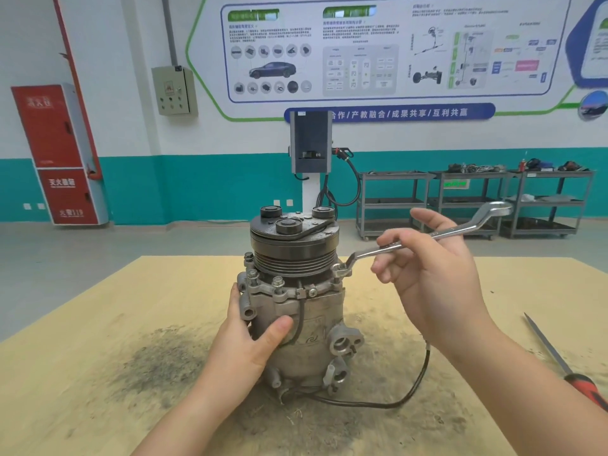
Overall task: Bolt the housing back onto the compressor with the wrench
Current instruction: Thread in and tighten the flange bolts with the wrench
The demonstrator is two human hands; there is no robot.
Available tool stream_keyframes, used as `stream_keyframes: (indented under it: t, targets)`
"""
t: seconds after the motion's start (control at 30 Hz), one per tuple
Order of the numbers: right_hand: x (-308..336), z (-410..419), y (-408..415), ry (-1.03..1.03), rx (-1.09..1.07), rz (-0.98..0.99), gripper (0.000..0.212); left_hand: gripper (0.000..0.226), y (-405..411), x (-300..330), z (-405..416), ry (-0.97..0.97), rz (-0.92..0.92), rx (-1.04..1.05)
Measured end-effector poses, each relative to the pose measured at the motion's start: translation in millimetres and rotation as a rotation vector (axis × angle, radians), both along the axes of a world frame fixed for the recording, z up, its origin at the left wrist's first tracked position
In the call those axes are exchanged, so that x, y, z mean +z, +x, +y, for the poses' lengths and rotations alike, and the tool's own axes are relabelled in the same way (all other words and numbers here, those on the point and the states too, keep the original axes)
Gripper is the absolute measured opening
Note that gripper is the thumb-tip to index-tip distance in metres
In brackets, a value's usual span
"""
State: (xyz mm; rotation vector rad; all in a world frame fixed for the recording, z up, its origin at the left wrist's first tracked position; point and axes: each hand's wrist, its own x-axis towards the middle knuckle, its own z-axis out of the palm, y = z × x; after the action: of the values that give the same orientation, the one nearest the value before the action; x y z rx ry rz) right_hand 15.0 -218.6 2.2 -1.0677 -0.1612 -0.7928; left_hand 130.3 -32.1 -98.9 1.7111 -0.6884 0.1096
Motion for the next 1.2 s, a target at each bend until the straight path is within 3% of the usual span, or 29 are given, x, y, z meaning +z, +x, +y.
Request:
stream_keyframes:
  t: [0.07,0.17,0.27,0.37,0.47,0.57,0.63,0.7,0.8,0.9,0.97,1.2]
  targets:
    - [-3,-5,6,0.099,0.050,0.031,0.032,0.114,-2,1,1,-0.026,0.008,0.015]
    - [-7,-11,11,0.171,0.105,0.062,0.025,0.075,-6,5,3,-0.046,0.071,0.043]
    - [-15,-9,12,0.098,0.069,0.001,0.018,0.058,-5,5,2,-0.055,0.094,0.037]
    - [-31,1,12,-0.233,-0.196,-0.242,0.013,0.080,-1,1,2,-0.064,0.073,0.012]
    - [-39,6,10,-0.735,-0.411,-0.483,0.005,0.109,0,-1,2,-0.080,0.083,-0.021]
    - [-41,12,8,-1.177,-0.622,-0.512,0.015,0.108,0,-1,1,-0.068,0.057,-0.016]
    - [-37,19,5,-1.263,-0.693,-0.499,0.008,0.096,1,-2,0,-0.055,0.047,0.005]
    - [-31,24,1,-1.146,-0.655,-0.473,0.015,0.092,1,-1,0,-0.048,0.039,0.010]
    - [-13,22,-6,-0.674,-0.480,-0.312,0.011,0.115,-2,1,1,-0.040,0.056,-0.008]
    - [-1,11,-6,-0.191,-0.237,-0.066,0.013,0.118,-5,3,2,-0.046,0.051,-0.015]
    - [1,2,-2,0.021,-0.081,0.049,0.012,0.118,-6,4,1,-0.043,0.049,-0.013]
    - [-5,-10,8,0.274,0.171,0.208,0.017,0.123,-6,5,2,-0.018,0.051,-0.009]
